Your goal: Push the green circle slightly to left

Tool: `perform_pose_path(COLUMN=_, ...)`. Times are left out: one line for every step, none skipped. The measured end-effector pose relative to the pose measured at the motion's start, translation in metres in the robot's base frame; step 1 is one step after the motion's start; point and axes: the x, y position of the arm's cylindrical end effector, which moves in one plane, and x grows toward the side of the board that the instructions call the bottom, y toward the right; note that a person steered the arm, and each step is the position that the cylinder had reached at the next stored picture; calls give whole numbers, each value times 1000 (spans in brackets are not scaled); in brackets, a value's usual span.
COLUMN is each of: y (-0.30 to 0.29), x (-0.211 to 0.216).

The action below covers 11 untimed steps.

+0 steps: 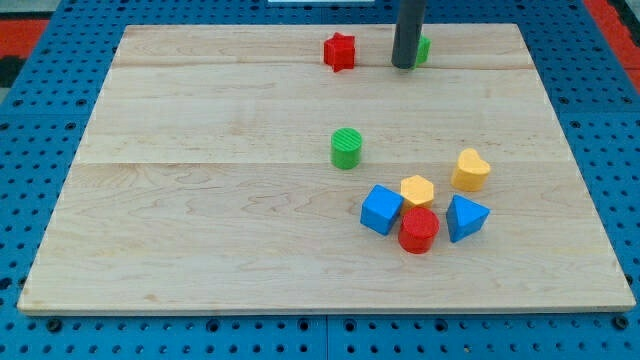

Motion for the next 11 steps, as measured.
perform_pose_path(y=14, x=31)
perform_pose_path(y=71, x=88)
perform_pose_path(y=114, x=127)
perform_pose_path(y=88, x=152)
perform_pose_path(y=15, x=165)
perform_pose_path(y=-59, x=165)
perform_pose_path(y=-128, x=165)
perform_pose_path(y=-168, x=140)
perform_pose_path(y=-184, x=91)
perform_pose_path(y=-209, x=52)
perform_pose_path(y=-209, x=73)
